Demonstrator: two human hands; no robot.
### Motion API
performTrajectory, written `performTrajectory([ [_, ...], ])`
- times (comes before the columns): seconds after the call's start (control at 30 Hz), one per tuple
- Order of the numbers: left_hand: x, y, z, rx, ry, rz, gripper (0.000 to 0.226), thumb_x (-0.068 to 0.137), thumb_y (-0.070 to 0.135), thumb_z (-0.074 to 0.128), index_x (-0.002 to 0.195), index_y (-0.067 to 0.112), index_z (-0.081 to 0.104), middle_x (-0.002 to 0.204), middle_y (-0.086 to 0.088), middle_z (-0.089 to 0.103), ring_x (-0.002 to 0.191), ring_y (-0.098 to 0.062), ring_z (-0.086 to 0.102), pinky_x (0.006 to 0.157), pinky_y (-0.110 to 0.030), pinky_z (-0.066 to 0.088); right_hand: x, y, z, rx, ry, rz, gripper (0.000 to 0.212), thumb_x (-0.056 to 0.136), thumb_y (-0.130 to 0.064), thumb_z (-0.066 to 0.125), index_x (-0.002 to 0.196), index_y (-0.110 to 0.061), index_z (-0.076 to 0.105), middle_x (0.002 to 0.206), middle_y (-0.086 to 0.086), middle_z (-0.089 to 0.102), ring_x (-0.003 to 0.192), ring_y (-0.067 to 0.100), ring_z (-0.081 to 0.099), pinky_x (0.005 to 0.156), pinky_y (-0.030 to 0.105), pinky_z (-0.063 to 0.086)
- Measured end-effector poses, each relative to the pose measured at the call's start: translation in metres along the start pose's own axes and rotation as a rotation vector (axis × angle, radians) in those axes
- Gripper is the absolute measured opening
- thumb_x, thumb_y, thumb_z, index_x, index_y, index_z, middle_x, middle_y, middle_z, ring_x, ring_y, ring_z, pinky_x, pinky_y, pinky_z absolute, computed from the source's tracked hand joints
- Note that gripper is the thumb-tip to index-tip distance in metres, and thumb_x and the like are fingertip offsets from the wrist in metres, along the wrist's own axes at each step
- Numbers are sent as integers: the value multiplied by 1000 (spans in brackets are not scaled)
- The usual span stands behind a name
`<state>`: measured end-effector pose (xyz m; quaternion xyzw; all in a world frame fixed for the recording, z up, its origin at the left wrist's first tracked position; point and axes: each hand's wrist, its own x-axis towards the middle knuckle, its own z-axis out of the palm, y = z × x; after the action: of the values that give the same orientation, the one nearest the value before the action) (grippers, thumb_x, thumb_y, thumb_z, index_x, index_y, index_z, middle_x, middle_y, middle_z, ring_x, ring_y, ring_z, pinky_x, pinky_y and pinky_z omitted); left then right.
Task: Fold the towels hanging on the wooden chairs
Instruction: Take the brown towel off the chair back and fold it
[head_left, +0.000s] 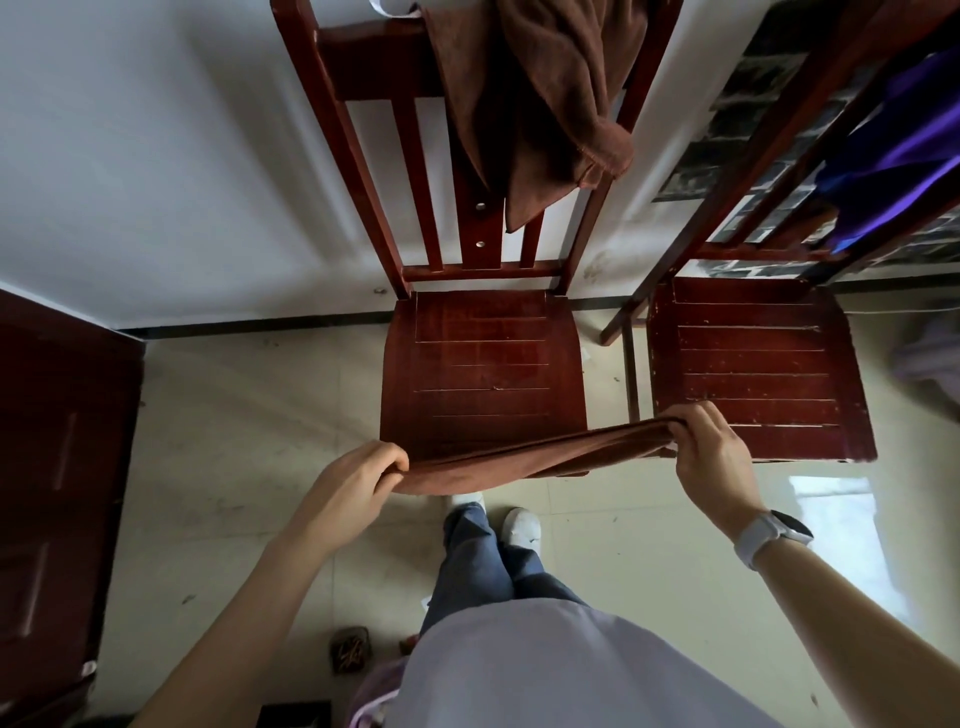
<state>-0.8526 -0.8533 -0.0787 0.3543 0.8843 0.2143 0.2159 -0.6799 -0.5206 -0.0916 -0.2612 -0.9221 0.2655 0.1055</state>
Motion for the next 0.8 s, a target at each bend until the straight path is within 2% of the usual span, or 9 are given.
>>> performTrajectory([
  [0.23,1,1,8,-2,-69,-92,10,85,9,59,93,10,66,94,0,65,84,-13,58,74,-17,39,2,-1,1,0,49,17,15,88,2,48,95,-1,60,89,14,58,72,36,58,60,39,49],
  [0.33,-1,6,10,3,-88,-72,10,84,8,60,90,8,69,94,-1,67,87,-15,60,77,-22,45,1,-1,0,16,36,9,19,89,3,46,102,-1,59,92,15,57,74,36,58,63,42,51],
  [0.4,-3,14,7,47,-74,4,7,75,3,68,78,9,70,86,0,70,81,-16,63,73,-24,47,2,-1,-2,30,-4,-11,23,88,6,44,107,-1,57,93,15,55,73,36,57,63,43,51],
  [0.5,-7,20,4,90,-36,90,19,59,-3,78,62,12,68,70,2,70,64,-17,65,63,-22,49,4,-2,-9,24,-86,-90,25,85,11,47,104,-1,55,92,17,53,69,34,56,59,43,53],
  [0.67,-8,18,4,5,1,19,10,73,-2,65,76,7,66,81,-2,64,72,-19,59,64,-31,47,7,-5,-17,-11,-191,-194,25,78,18,55,94,0,58,98,20,52,58,19,54,48,32,54],
  [0.73,-6,20,3,-4,13,20,12,75,-4,63,78,7,67,84,-3,61,72,-18,57,63,-26,43,9,-7,-19,-35,-212,-211,25,75,19,57,91,0,59,100,21,52,59,26,57,49,32,53],
  [0.8,-4,23,1,12,27,33,17,74,-7,64,80,7,71,84,-5,60,70,-15,56,62,-21,40,12,-7,-20,-80,-221,-224,26,74,20,57,92,1,60,100,22,53,63,37,58,51,38,53],
])
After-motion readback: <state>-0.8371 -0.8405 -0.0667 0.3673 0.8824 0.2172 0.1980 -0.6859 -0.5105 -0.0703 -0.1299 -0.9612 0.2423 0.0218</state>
